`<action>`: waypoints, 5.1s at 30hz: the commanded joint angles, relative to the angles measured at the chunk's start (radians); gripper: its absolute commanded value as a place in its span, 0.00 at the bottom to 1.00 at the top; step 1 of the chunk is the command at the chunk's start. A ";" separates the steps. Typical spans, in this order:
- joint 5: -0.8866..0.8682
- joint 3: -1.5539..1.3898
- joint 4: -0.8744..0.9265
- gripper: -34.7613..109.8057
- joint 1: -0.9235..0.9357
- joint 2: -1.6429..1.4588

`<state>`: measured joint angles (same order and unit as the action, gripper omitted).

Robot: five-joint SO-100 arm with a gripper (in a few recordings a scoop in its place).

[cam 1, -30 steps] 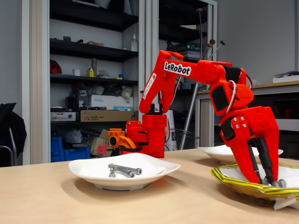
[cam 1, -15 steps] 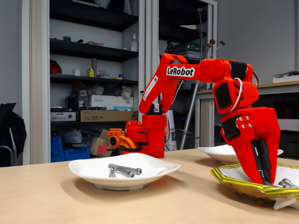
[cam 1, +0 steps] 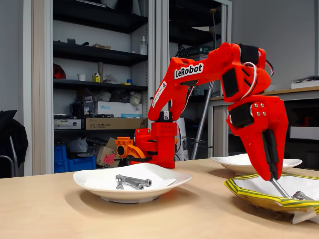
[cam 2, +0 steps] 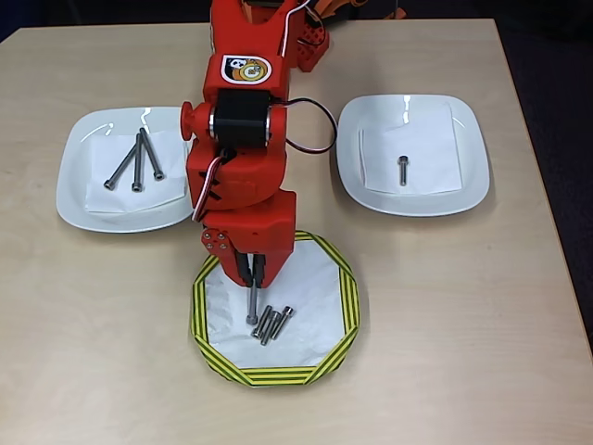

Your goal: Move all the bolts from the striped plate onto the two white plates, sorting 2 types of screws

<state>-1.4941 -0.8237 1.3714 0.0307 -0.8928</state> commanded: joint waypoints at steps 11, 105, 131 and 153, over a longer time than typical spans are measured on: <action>-0.075 -0.087 -0.032 0.24 -0.038 -0.044; 0.799 0.077 0.301 0.27 0.474 -0.184; 0.502 0.430 0.264 0.27 0.137 0.124; -0.178 -0.225 -0.313 0.31 -0.048 -0.167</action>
<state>-1.6674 -1.0385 1.1029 -0.0153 -0.9725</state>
